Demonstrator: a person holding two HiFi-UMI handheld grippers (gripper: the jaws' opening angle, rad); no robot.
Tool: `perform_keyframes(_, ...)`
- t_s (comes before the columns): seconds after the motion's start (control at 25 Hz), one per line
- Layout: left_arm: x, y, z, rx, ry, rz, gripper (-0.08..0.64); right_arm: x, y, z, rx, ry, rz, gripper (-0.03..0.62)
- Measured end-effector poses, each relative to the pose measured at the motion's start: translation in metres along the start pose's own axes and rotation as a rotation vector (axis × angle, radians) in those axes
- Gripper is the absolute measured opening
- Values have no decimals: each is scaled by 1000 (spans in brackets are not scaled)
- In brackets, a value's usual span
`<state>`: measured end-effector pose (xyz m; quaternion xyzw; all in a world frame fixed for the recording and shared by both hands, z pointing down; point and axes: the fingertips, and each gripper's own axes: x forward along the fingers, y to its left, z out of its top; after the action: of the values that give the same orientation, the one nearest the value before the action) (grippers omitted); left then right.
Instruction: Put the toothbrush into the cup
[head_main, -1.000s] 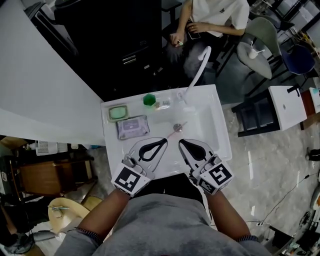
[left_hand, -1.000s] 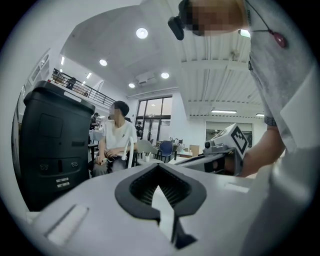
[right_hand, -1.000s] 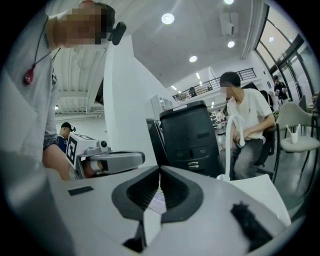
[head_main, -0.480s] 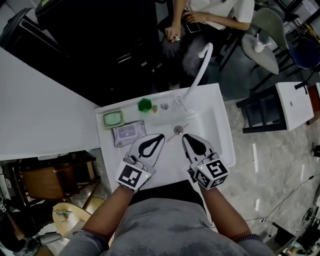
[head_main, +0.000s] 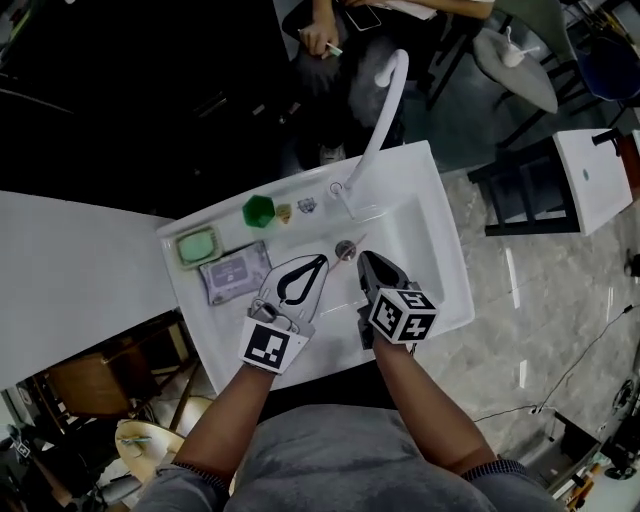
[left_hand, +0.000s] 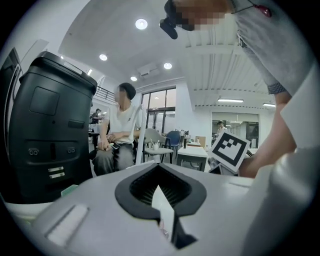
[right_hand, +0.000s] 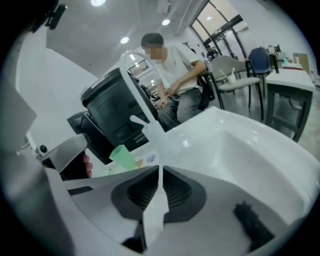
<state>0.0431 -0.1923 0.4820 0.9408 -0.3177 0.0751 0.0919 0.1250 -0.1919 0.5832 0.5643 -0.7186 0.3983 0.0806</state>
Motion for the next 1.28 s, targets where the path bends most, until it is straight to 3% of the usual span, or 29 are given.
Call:
perform_keyframes(0.12, 19, 1, -14, 26, 15, -16, 3, 17, -23, -14, 65, 37, -75, 17)
perform_keyframes(0.2, 30, 2, -23, 33, 19, -26, 3, 29, -35, -23, 103, 66, -117, 56)
perform_keyframes(0.48, 57, 8, -51, 5, 47, -83, 3, 63, -76, -58, 297, 154, -278, 83)
perform_keyframes(0.76, 66, 14, -68, 47, 82, -88, 3, 90, -105, -92, 407, 239, -400, 94)
perform_keyframes(1.16, 76, 21, -96, 26, 100, -83, 3, 111, -123, -120, 401, 306, -509, 107)
perform_keyframes(1.28, 80, 29, -105, 70, 108, -80, 3, 117, -127, -128, 400, 324, -529, 109)
